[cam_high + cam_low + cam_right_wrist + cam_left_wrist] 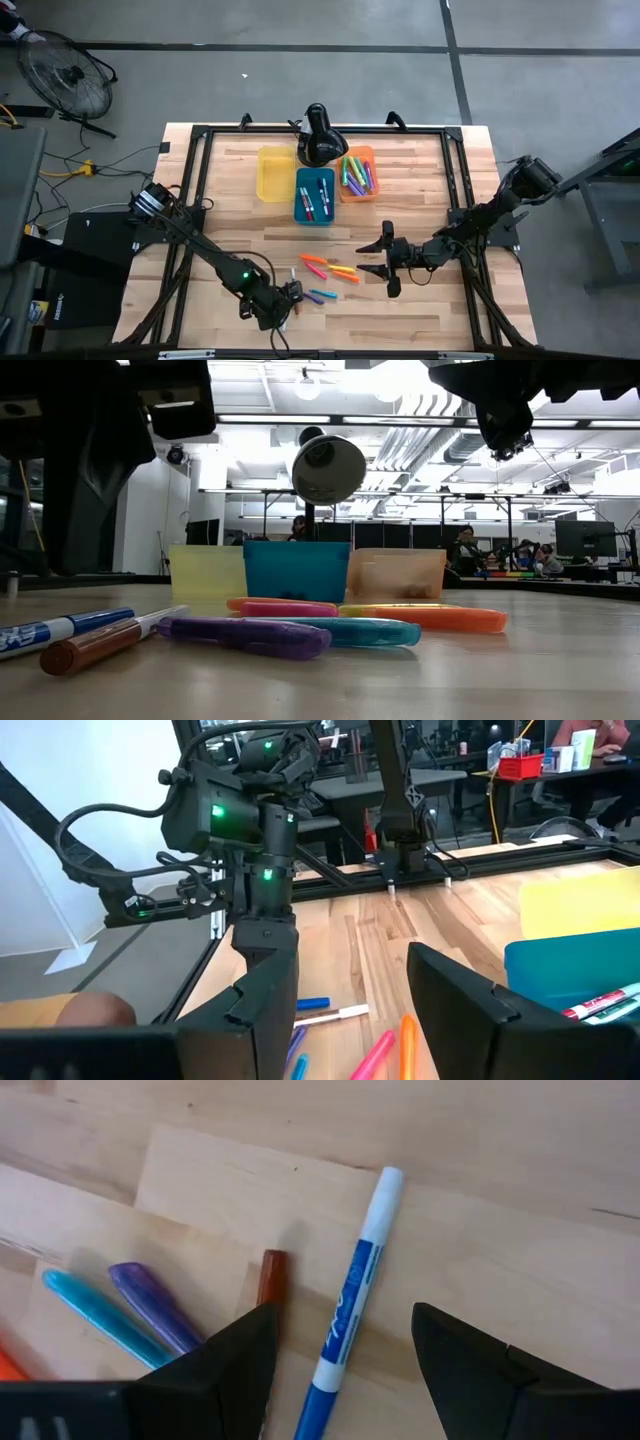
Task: Pick & Place Markers
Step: Put the blue dry erase marker into the blue bin
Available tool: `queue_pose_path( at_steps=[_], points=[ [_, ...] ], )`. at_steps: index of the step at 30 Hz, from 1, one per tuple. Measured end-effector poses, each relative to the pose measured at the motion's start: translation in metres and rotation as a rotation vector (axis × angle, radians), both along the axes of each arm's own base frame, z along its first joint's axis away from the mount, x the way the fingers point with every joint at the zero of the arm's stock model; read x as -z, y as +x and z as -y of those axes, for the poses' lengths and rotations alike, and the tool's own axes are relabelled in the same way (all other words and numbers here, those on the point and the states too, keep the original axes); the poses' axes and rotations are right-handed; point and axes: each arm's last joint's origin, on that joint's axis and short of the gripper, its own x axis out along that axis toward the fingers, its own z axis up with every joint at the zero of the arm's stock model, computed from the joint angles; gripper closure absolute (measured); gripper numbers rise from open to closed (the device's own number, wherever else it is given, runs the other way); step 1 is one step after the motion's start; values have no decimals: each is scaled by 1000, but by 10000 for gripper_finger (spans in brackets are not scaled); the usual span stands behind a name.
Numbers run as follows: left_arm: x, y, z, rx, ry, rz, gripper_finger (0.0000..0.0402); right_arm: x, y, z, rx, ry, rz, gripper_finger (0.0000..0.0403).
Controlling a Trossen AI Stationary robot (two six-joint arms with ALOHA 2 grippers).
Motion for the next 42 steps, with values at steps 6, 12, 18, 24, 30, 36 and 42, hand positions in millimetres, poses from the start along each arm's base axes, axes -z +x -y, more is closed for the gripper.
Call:
queue_pose_path(
  at_steps=[6, 12, 18, 24, 30, 36, 42],
  points=[
    [0, 0, 0, 47, 19, 18, 177, 0, 0, 0, 1, 0, 0, 226],
    [10, 2, 1, 72, 43, 2, 177, 0, 0, 0, 3, 0, 0, 226],
    [19, 4, 4, 94, 41, -16, 177, 0, 0, 0, 2, -1, -1, 226],
    [21, 4, 4, 106, 40, -21, 177, 0, 0, 0, 2, -1, -1, 226],
    [19, 6, 5, 112, 63, -10, 181, 0, 0, 0, 2, -2, -2, 226],
    [17, 13, 4, 106, 95, -38, 236, 0, 0, 0, 2, -3, -4, 226],
    [19, 21, 9, 117, 95, -37, 285, 1, 0, 0, 2, -7, -10, 226]
  ],
)
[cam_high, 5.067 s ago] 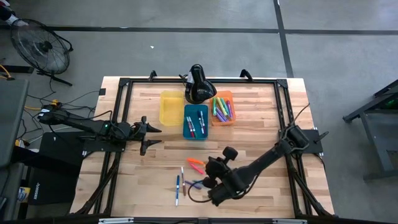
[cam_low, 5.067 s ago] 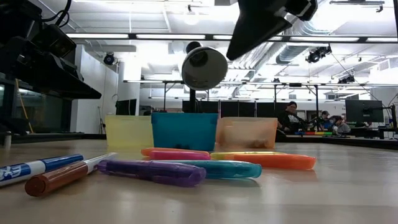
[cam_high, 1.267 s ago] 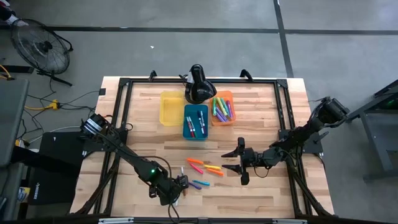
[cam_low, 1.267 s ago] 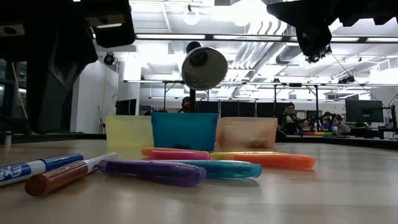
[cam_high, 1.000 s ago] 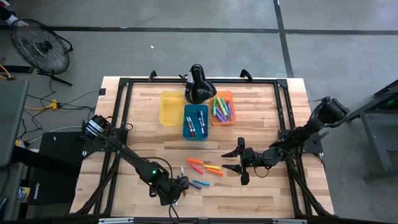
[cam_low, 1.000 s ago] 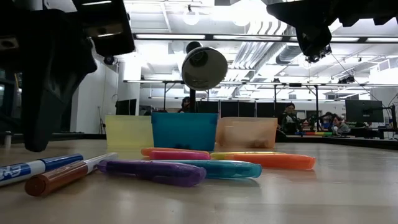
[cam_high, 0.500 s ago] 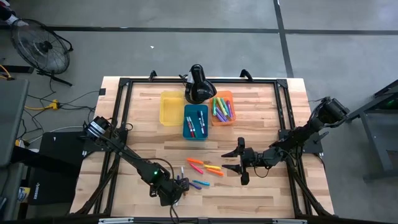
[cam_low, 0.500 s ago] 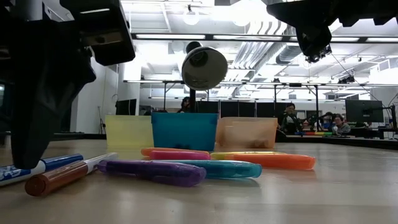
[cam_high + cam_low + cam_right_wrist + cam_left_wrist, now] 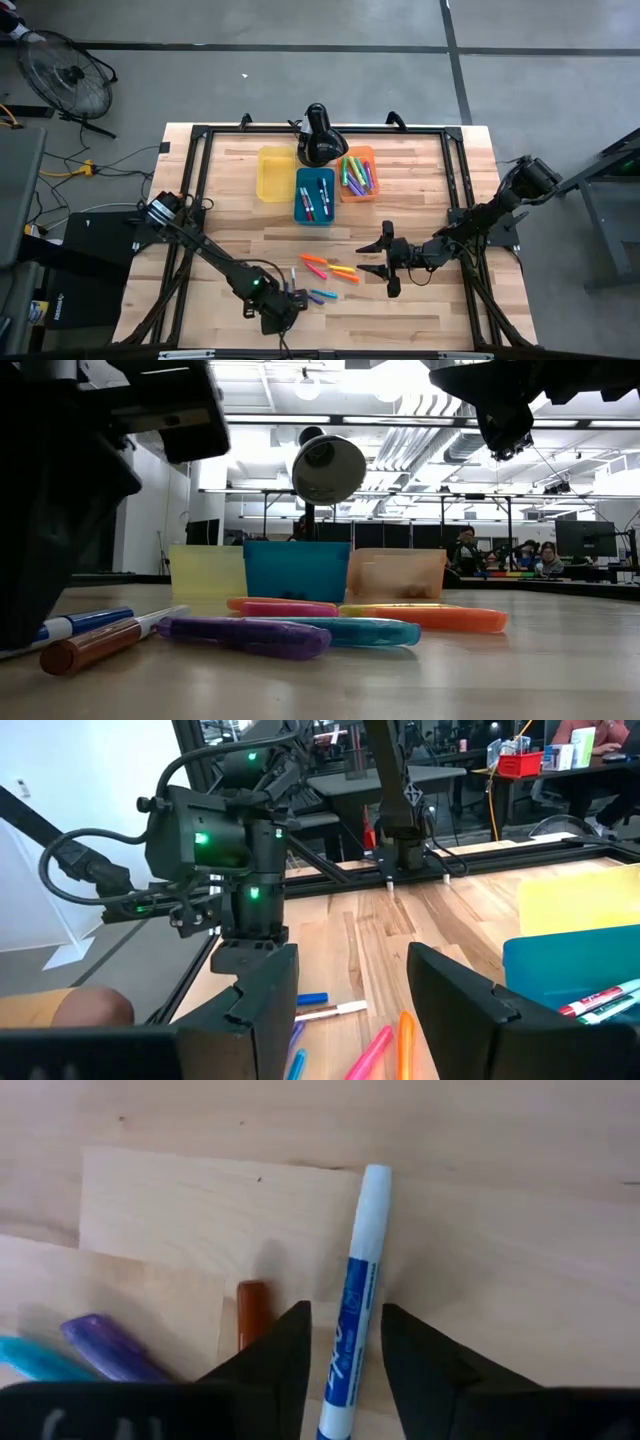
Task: Pick & Place Markers
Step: Put the blue dry erase marker into the blue bin
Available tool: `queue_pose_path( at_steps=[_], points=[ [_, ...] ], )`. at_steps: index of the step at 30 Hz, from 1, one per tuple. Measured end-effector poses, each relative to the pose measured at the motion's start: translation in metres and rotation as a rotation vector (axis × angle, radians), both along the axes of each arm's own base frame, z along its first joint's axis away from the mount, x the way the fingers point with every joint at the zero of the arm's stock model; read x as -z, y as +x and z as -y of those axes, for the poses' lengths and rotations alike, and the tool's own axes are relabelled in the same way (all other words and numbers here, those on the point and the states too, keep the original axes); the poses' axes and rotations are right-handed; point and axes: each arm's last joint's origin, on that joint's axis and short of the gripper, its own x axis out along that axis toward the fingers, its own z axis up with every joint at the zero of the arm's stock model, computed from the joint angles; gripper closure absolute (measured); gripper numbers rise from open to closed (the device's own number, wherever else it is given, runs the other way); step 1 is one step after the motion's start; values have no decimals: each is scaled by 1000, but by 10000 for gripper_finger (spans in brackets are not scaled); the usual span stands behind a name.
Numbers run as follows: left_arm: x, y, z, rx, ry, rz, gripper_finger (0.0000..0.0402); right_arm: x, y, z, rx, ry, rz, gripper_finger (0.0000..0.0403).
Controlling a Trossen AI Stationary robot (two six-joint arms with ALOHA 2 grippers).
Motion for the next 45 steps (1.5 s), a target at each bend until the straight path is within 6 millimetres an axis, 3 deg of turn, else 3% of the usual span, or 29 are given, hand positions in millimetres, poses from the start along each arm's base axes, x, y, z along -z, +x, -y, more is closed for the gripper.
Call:
queue_pose_path(
  at_steps=[8, 41, 45],
  points=[
    [21, 7, 0, 28, 84, -88, 292, 1, 0, 0, -5, -1, -5, 226],
    [29, 7, -5, 33, 85, -153, 295, 4, 0, 0, -6, 23, -37, 226],
    [29, 7, -5, 24, 83, -159, 315, 4, 0, 0, -5, 23, -37, 226]
  ],
)
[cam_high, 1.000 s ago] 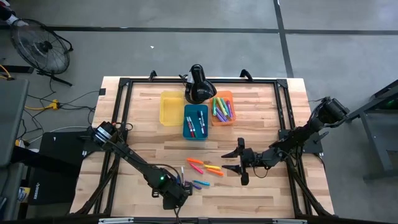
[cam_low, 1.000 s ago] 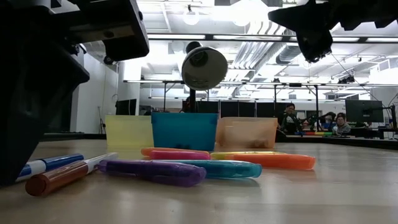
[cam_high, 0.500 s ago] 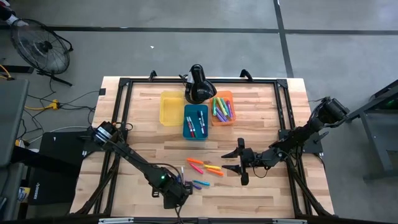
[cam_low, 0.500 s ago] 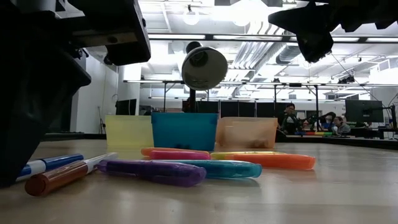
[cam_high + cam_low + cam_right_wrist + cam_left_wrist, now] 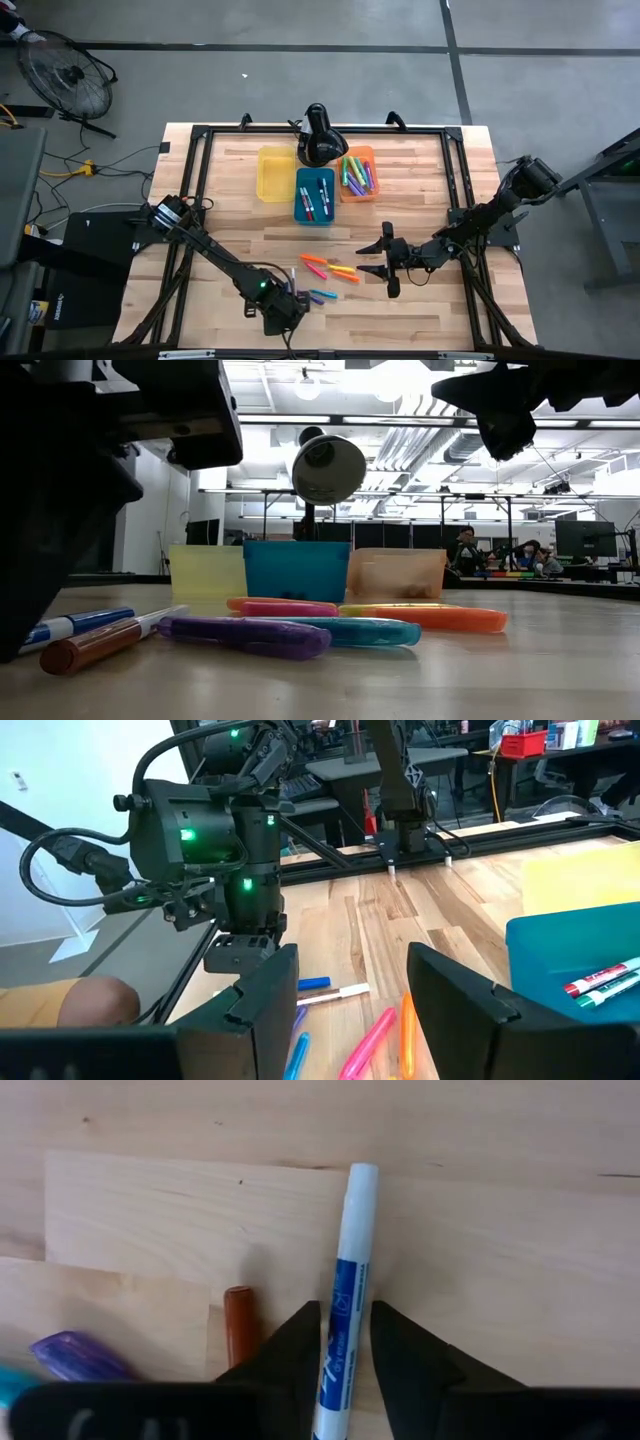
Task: Pick & Place Markers
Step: Put the blue dry erase marker into the blue bin
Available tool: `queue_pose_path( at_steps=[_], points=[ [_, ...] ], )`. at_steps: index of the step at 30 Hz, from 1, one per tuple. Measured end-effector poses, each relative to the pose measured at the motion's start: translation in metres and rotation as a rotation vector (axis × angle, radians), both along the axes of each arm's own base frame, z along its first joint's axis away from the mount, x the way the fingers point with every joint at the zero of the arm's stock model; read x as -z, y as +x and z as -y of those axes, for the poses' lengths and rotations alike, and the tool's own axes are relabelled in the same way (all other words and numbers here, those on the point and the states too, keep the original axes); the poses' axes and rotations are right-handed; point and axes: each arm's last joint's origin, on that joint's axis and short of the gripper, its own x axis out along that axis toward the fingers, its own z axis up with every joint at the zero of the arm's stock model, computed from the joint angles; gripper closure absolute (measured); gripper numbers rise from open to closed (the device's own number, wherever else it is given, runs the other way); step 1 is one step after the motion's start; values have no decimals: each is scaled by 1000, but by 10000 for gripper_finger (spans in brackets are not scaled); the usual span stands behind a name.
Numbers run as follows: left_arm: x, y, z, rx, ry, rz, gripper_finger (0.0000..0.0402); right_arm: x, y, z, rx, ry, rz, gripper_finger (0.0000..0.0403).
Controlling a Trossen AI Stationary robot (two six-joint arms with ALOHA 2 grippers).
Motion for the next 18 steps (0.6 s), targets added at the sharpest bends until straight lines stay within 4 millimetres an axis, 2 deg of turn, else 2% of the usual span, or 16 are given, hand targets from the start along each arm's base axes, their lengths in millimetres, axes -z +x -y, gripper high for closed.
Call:
queue_pose_path(
  at_steps=[6, 18],
  points=[
    [0, 0, 0, 0, -2, -4, 384, 0, 0, 0, 0, 0, 0, 226],
    [0, 2, 1, -59, -13, 14, 385, 0, 0, -1, -29, 21, -3, 226]
  ],
)
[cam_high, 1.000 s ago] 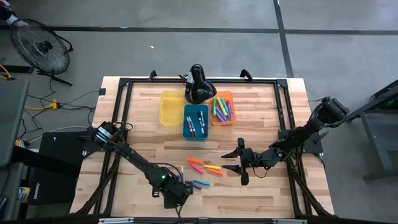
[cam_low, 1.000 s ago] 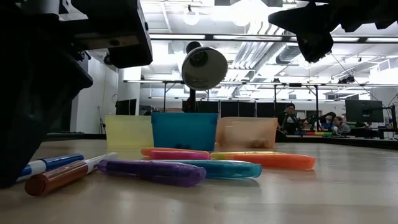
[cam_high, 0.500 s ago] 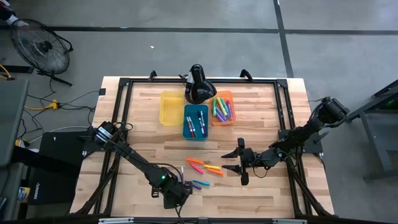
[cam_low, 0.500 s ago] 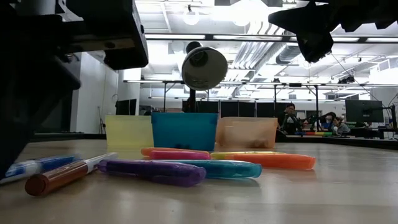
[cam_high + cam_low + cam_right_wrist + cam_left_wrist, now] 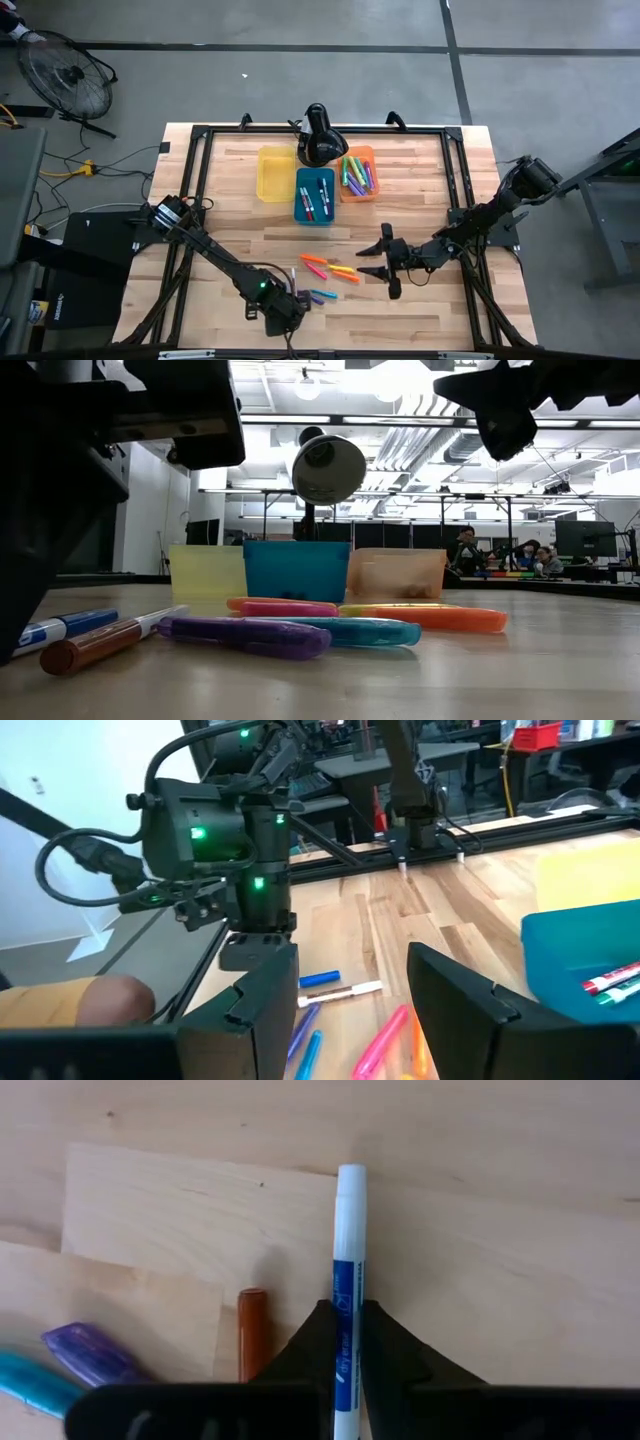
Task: Pick & Place Markers
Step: Put the blue dry erase marker into the blue bin
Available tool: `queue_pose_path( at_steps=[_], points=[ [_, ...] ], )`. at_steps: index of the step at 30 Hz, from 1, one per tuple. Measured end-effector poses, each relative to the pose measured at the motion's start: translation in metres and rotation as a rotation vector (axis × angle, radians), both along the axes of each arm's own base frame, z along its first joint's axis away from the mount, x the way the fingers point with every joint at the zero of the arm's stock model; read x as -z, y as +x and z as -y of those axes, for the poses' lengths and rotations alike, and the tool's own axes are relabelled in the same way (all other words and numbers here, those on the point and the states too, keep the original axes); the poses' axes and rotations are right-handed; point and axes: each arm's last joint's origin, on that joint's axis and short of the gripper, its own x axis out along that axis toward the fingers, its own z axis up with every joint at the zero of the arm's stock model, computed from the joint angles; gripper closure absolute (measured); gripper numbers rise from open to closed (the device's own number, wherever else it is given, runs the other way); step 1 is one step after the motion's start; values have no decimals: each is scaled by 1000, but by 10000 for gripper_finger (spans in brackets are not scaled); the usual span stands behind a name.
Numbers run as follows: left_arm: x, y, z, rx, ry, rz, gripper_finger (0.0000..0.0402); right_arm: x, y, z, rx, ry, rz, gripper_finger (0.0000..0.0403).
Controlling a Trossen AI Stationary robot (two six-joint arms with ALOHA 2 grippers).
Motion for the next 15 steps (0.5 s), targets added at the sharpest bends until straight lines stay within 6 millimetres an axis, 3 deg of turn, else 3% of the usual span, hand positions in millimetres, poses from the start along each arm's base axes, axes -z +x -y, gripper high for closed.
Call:
queue_pose_path(
  at_steps=[10, 15],
  points=[
    [0, 0, 0, -67, -11, -11, 385, 0, 0, 0, -2, 16, -2, 226],
    [-10, -3, -3, -112, 14, 4, 385, 0, 0, 0, -2, 17, -2, 226]
  ],
)
